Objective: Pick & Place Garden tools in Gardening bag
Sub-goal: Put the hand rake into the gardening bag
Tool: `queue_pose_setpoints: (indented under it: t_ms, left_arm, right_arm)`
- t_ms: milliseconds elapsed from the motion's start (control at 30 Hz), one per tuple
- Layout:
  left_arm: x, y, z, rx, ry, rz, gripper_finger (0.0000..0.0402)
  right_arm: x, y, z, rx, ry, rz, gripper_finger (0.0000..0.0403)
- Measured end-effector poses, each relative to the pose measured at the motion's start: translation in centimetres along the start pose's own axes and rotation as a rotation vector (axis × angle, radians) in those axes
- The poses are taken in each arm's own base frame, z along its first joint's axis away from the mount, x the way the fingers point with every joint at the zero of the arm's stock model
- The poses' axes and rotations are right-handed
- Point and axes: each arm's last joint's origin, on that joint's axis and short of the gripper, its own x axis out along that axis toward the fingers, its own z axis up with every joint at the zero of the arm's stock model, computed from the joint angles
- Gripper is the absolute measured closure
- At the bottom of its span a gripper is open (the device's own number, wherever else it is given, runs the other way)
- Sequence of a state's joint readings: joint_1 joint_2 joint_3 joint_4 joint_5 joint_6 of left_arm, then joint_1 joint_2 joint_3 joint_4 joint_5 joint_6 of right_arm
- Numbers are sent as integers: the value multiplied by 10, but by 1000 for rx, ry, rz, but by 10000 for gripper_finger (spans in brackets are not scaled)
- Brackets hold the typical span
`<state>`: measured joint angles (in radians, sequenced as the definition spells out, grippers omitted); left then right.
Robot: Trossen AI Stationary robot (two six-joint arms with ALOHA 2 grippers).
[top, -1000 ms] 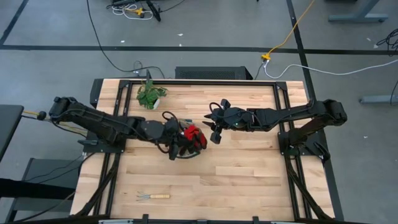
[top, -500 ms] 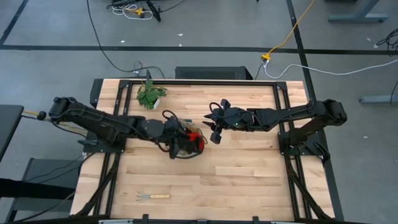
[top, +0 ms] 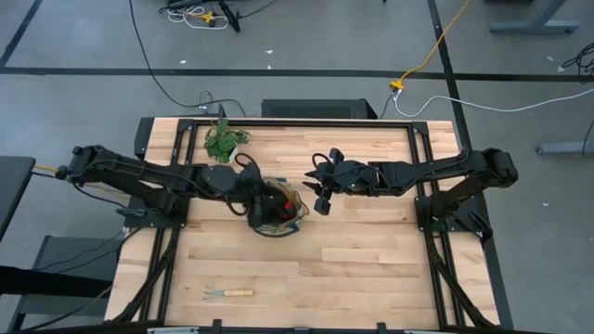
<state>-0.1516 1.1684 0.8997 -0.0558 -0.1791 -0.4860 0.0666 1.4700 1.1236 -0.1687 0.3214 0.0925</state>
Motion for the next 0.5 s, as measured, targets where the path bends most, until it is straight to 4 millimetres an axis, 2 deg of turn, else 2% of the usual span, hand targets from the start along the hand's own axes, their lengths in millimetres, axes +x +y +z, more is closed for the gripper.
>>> queue_pose_setpoints:
  t_ms: [133, 300, 500]
  left_arm:
    - [-2, -6, -7, 16, 68, -47, 250]
    - [-5, -8, -19, 45, 163, -25, 250]
    - [-19, -13, -26, 96, 251, -70, 250]
  right_arm:
    - [0, 0, 0, 11, 0, 0, 284]
    - [0, 0, 0, 31, 1, 2, 284]
    - [0, 1, -1, 29, 5, 4, 284]
